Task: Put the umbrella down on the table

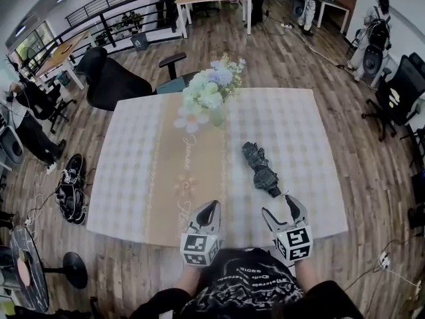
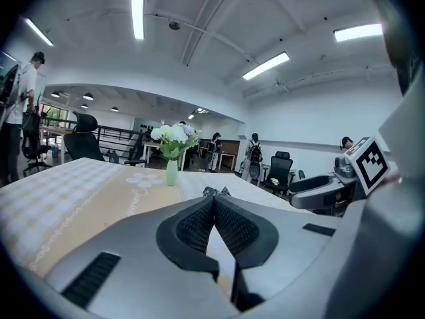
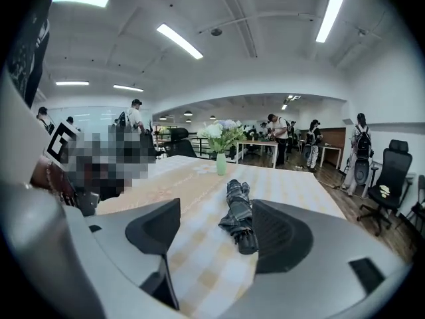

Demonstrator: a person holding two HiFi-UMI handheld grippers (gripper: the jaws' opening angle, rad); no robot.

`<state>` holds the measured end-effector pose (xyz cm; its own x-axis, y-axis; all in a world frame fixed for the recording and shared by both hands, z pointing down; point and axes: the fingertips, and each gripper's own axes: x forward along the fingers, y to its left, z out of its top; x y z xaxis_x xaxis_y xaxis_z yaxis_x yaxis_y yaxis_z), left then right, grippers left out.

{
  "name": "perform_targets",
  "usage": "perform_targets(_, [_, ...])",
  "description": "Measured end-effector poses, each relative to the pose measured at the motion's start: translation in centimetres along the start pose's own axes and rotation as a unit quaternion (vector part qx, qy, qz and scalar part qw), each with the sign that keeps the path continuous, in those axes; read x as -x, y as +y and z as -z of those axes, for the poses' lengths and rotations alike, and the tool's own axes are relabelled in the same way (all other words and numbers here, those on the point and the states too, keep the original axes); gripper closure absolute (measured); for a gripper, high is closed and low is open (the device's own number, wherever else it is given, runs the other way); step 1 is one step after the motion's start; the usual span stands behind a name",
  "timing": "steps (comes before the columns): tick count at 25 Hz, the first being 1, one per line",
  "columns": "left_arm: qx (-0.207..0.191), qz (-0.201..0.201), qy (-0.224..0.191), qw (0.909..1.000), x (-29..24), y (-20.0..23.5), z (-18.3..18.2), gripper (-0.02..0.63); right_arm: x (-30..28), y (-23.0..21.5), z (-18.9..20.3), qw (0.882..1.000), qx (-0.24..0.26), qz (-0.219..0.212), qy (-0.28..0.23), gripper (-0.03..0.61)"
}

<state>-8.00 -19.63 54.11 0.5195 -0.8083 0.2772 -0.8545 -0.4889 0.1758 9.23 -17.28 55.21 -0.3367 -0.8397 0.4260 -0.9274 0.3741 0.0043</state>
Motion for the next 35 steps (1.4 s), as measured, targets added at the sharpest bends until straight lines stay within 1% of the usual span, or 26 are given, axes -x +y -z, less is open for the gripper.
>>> perform_targets(2, [0.003,-0.006,-0.005,1.0,0.3,0.1,-0.1,0.595,0.4,0.2,-0.3,1.0,0.003,-0.001,-0.007,0.256])
perform_targets(3, [0.002,-0.005,-0.006,1.0,0.4,0.0,-0.2,0.595,0.6,0.3,-0.5,1.0,0.006,0.004,-0.012,0.285])
perform_targets(5, [-0.002,0.003,-0.006,1.0,0.5,-0.4,-0.2,0.595,0.9,0.3,-0.9,1.0,0.013,0.013,-0.023,0.363])
perform_targets(7, [0.001,0.016,-0.002,0.9999,0.6,-1.0,0.0,0.595,0.9,0.4,-1.3,0.999,0.014,0.014,-0.028,0.414])
perform_targets(10, [0.013,0.032,0.005,0.9994,0.7,-1.9,0.2,0.595,0.9,0.6,-1.5,1.0,0.007,0.008,-0.028,0.463])
perform_targets(11, [0.011,0.035,0.007,0.9993,0.7,-2.1,0.3,0.595,0.9,0.6,-1.5,1.0,0.003,0.006,-0.029,0.501])
perform_targets(13, [0.004,0.04,0.011,0.9991,0.8,-2.5,0.4,0.595,1.0,0.7,-1.6,0.999,-0.003,0.006,-0.031,0.558])
perform_targets(14, [0.002,0.041,0.012,0.9991,0.8,-2.5,0.5,0.595,0.9,0.7,-1.6,0.999,-0.005,0.006,-0.032,0.567])
perform_targets(18, [0.004,0.043,0.015,0.999,0.8,-2.7,0.7,0.595,0.6,0.6,-1.6,0.999,-0.005,0.014,-0.034,0.569])
perform_targets(22, [0.001,0.043,0.02,0.9989,0.9,-2.9,1.0,0.595,0.4,0.7,-1.6,0.999,0.016,0.018,-0.03,0.572])
perform_targets(27, [-0.005,0.046,0.021,0.9987,0.8,-3.4,1.0,0.595,0.3,0.7,-1.8,0.999,0.024,0.018,-0.034,0.572])
perform_targets(35, [-0.01,0.05,0.025,0.9984,1.0,-3.8,1.2,0.595,0.4,0.9,-1.5,0.999,0.019,0.014,-0.036,0.572])
